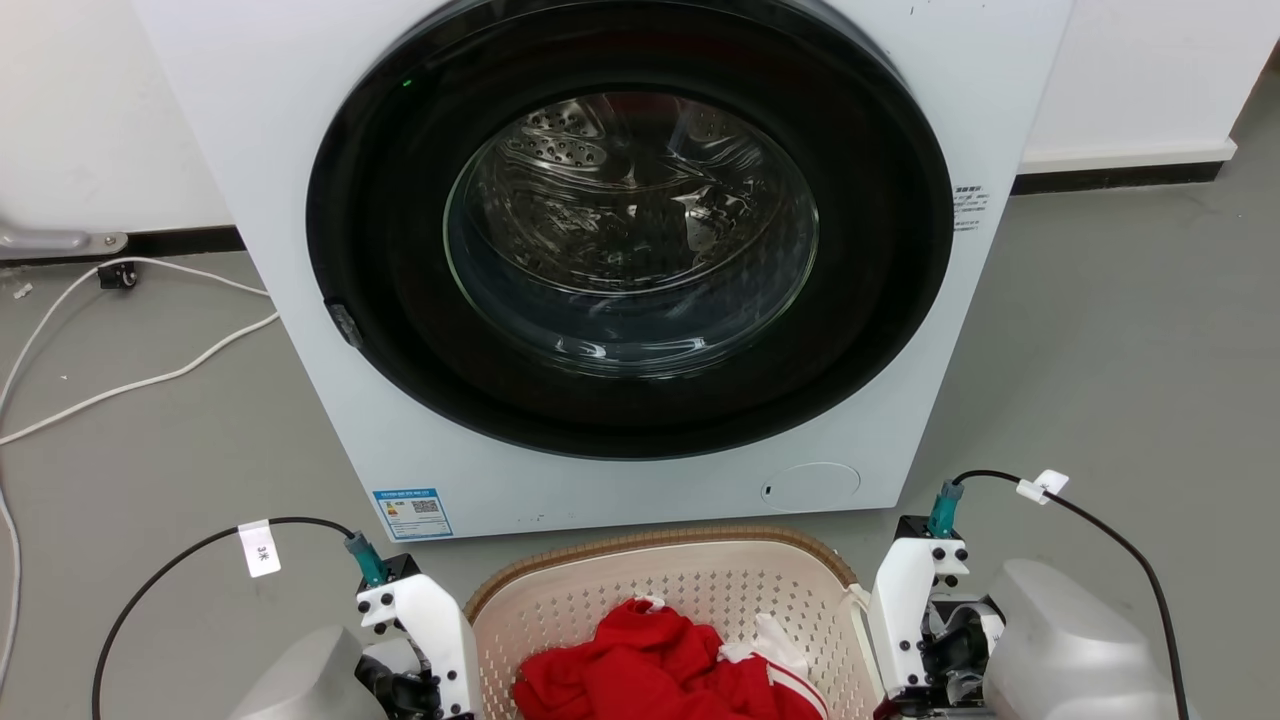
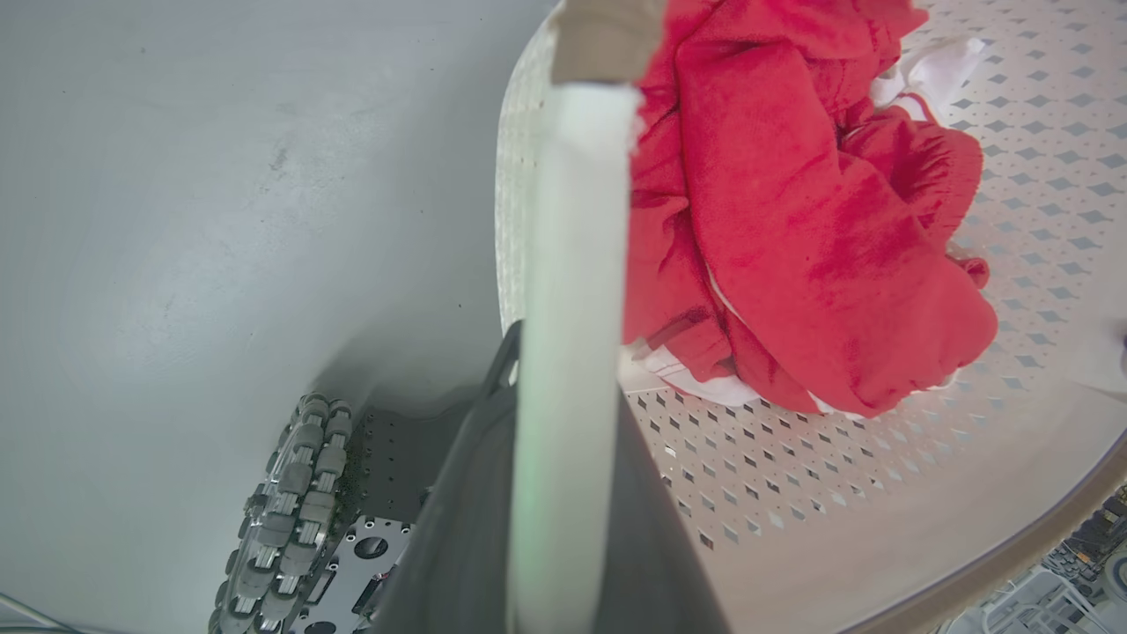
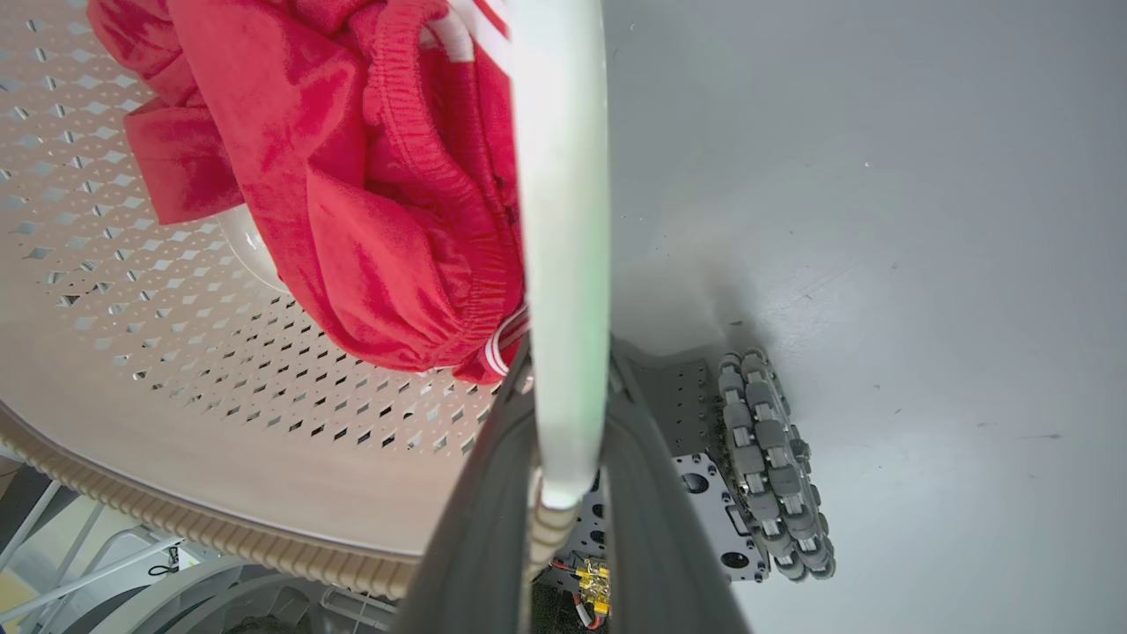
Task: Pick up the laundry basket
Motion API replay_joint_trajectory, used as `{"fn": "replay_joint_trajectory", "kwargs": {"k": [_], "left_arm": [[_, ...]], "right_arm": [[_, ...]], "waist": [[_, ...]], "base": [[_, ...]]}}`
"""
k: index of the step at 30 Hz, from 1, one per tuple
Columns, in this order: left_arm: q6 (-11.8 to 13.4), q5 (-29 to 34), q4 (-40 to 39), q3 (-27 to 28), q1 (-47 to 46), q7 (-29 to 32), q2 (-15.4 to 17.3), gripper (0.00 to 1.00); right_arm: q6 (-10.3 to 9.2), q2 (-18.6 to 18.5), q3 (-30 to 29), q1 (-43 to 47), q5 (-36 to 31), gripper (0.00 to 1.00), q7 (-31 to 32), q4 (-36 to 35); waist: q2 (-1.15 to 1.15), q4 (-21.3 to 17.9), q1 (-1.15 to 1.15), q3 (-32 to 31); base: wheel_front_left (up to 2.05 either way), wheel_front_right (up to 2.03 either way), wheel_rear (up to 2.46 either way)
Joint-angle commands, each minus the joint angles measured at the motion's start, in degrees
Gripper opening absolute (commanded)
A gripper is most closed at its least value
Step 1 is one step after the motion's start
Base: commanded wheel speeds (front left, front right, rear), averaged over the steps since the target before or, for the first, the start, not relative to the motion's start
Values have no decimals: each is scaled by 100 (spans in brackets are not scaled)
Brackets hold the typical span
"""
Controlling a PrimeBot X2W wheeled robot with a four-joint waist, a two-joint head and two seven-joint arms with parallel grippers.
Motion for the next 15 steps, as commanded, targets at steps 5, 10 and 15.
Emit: {"fn": "replay_joint_trajectory", "kwargs": {"k": [5,10,15], "left_arm": [[-65,-93,-52,0,-24,-15,-149,0],[-66,-103,-54,-13,8,-19,-144,0],[-68,-131,-53,-37,2,-17,-142,0]], "right_arm": [[32,148,-10,-47,110,0,-23,-58],[32,149,-4,-20,115,0,-25,-59],[32,150,3,-1,131,0,-28,-60]], "waist": [[0,14,0,-9],[0,21,0,-15],[0,29,0,-16]], "base": [[0,0,0],[0,0,0],[0,0,0]]}}
